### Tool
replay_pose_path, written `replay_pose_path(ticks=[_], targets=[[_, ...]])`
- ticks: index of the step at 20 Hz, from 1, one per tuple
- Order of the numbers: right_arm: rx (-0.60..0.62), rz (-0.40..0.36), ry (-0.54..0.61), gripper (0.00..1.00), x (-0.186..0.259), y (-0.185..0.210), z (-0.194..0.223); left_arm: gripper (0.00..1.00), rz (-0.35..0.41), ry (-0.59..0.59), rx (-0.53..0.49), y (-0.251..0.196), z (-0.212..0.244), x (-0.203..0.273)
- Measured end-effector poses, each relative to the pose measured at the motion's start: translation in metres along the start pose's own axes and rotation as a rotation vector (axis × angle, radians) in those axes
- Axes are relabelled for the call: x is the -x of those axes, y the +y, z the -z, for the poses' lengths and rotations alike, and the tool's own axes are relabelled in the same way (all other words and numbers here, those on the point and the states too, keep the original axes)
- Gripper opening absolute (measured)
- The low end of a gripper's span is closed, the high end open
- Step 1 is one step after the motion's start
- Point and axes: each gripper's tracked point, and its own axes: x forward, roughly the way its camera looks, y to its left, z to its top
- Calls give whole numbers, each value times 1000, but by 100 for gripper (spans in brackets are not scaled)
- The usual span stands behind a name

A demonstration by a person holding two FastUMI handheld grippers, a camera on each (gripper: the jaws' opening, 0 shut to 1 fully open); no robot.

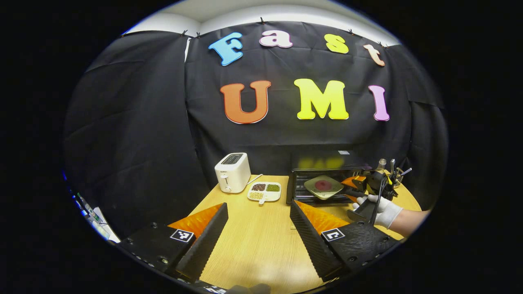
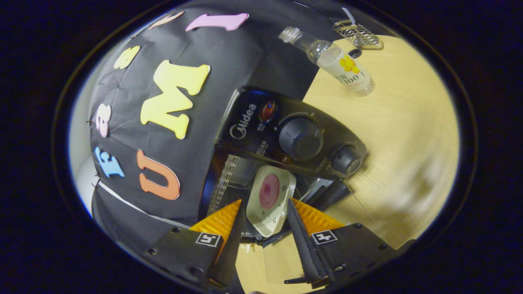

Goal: Open the electric oven with the left hand, put the food in, and close the electric oven.

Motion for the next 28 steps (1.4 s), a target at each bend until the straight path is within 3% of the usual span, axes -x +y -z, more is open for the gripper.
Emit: replay_pose_path(ticks=[2, 4, 5, 6, 7, 13, 16, 17, 19, 20, 21, 28], targets=[[76, 2, 0, 67, 21, 3, -5, 98, 19, -8, -2, -8, 1, -2], [192, 11, -10, 84, 45, 6, -12, 98, 47, -17, -8, -18, 2, -4], [257, 15, -19, 80, 58, 8, -17, 98, 63, -21, -12, -24, 4, -5], [333, 27, -23, 90, 71, 9, -22, 98, 78, -23, -14, -29, 5, -8], [424, 41, -35, 85, 85, 10, -26, 98, 98, -27, -14, -35, 7, -9], [819, 131, -146, 95, 172, 22, -61, 98, 205, -32, 12, -70, 22, -24], [927, 182, -196, 95, 216, 24, -75, 97, 245, -16, -3, -89, 39, -34], [955, 197, -203, 100, 228, 23, -77, 98, 255, -14, -18, -95, 45, -37], [995, 222, -219, 96, 253, 19, -84, 98, 281, 6, -36, -111, 59, -46], [1014, 229, -223, 100, 266, 15, -87, 98, 287, 29, -39, -119, 68, -49], [1035, 242, -229, 96, 279, 10, -92, 97, 286, 48, -43, -127, 77, -52], [1059, 265, -151, 96, 340, -40, -127, 98, 218, 157, -45, -182, 133, -53]])
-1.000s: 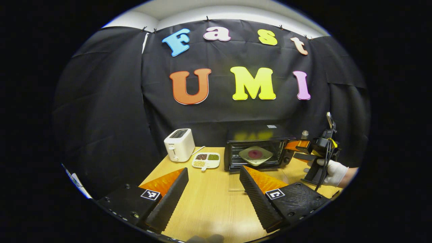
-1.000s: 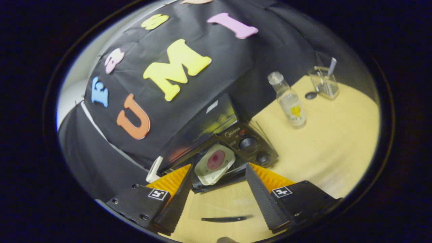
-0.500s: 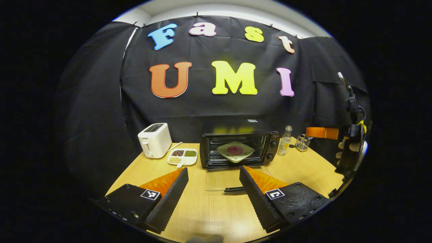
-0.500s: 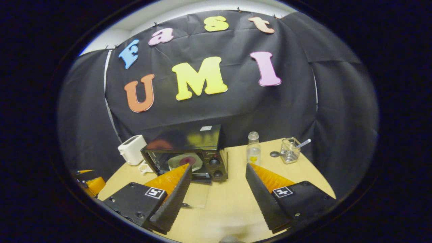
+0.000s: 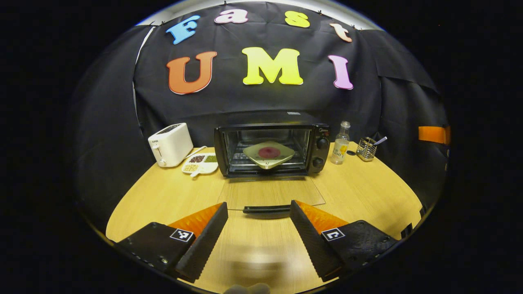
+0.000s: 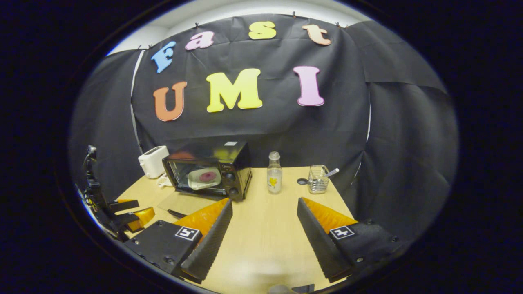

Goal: Open the electric oven with the left hand, put the food in, and close the electric oven.

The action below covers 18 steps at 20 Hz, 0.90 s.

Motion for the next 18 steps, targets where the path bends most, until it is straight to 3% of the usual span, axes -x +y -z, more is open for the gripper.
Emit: replay_pose_path(ticks=[3, 6, 9, 10, 13, 18], targets=[[26, -15, 33, 100, 10, -26, 4, 98, -25, 56, -10, -18, 32, -11], [34, 7, 22, 96, 14, -43, -7, 98, -11, 122, 7, -32, 61, -27], [28, 54, 23, 100, 20, -44, -14, 98, -5, 153, 9, -30, 71, -49], [30, 68, 22, 96, 23, -43, -16, 98, 2, 153, 4, -29, 71, -56], [27, 114, 23, 100, 25, -38, -21, 98, 32, 159, -6, -30, 76, -79], [-22, 190, 36, 96, 33, -33, -19, 98, 49, 185, -19, -22, 88, -101]])
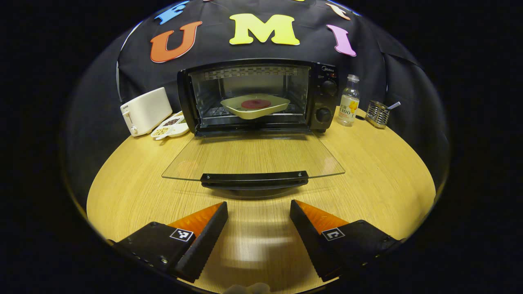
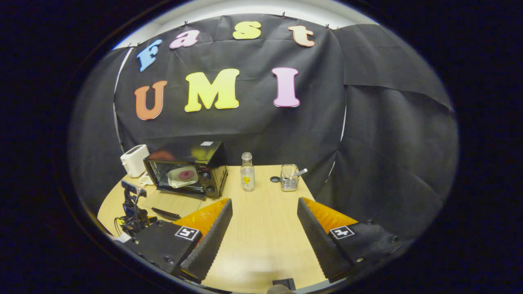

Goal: Open the electric oven with the left hand, put the food in, and close the electric oven.

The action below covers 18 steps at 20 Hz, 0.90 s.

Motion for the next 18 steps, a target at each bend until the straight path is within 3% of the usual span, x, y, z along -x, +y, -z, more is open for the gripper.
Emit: replay_pose_path(ticks=[9, 18], targets=[[-43, 103, 4, 100, 22, 4, 10, 98, 25, 9, -8, 10, -6, -11], [-80, 130, 3, 96, 25, 13, 13, 98, 43, -4, 17, 11, -23, 0]])
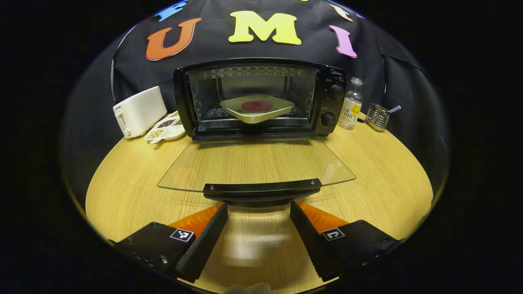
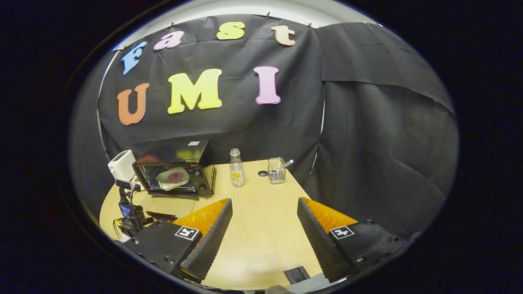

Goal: Open the electric oven with the left hand, put the food in, and close the electric oven.

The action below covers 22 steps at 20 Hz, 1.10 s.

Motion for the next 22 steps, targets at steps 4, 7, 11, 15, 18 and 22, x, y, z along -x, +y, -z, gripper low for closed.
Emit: replay_pose_path(ticks=[4, 7, 11, 15, 18, 22], targets=[[-14, -6, 9, 100, 0, 5, 3, 98, 3, -23, 15, 0, -17, 9], [-33, -4, 16, 96, -4, 5, 3, 98, 5, -31, 33, 0, -35, 16], [-37, -6, 14, 96, -5, 5, 0, 98, 5, -95, 2, 1, -71, 24], [-54, -7, 9, 96, -8, 4, -1, 98, 2, -156, -26, 3, -109, 23], [-65, -2, 2, 96, -10, 2, -3, 99, 18, -190, -19, 4, -139, 13], [-67, 8, -9, 96, -7, -3, -5, 98, 7, -191, -9, 11, -160, -3]])
